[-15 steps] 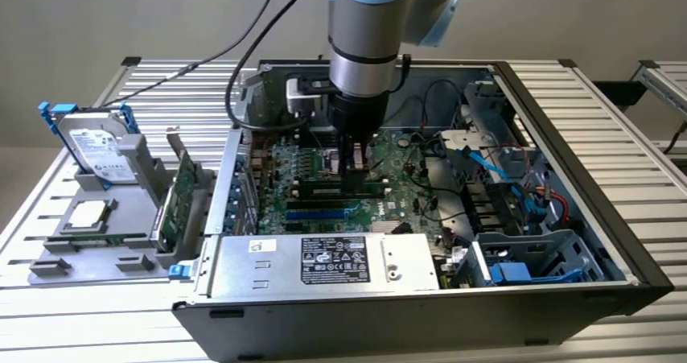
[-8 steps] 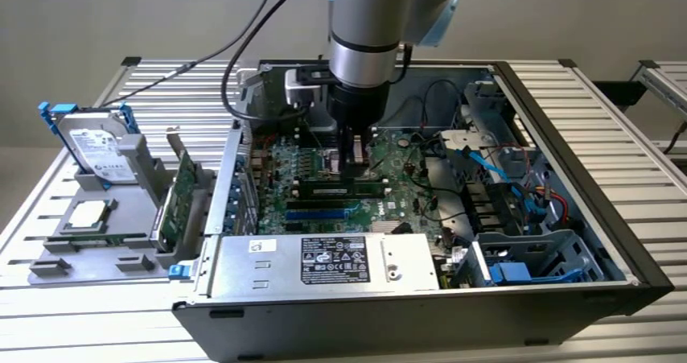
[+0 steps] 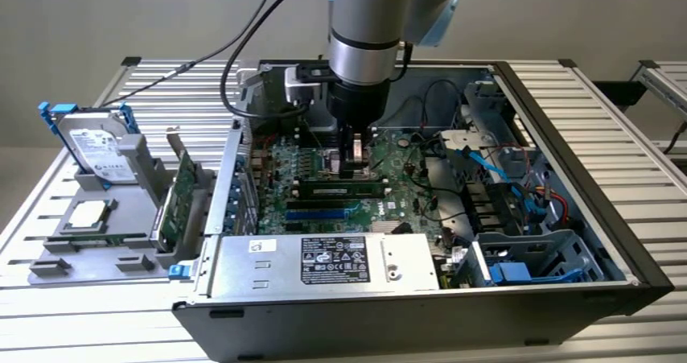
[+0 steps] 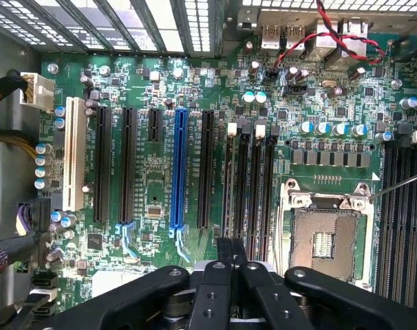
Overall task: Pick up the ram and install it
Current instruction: 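Insert the ram into the slot, then press down the ram until it locks into place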
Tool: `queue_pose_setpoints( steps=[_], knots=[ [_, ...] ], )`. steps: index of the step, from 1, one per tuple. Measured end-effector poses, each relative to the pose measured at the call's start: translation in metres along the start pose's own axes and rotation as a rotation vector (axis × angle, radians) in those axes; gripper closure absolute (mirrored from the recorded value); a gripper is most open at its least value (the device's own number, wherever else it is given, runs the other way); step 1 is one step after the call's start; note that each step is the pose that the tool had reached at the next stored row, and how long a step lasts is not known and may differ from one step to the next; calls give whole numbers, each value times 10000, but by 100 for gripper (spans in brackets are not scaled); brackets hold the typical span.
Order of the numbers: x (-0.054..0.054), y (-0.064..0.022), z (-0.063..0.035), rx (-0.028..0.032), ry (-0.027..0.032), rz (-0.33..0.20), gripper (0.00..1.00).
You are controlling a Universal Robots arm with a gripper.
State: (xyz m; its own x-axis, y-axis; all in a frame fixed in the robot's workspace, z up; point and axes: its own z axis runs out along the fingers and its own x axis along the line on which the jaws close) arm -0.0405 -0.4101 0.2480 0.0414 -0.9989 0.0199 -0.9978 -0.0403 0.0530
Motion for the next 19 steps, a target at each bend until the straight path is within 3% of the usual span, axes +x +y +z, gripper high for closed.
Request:
queue_pose_setpoints(
  steps=[9, 19],
  knots=[
    [0, 0, 4, 0, 1, 0, 89],
    [-2, 1, 77, 0, 4, 0, 89]
  ],
)
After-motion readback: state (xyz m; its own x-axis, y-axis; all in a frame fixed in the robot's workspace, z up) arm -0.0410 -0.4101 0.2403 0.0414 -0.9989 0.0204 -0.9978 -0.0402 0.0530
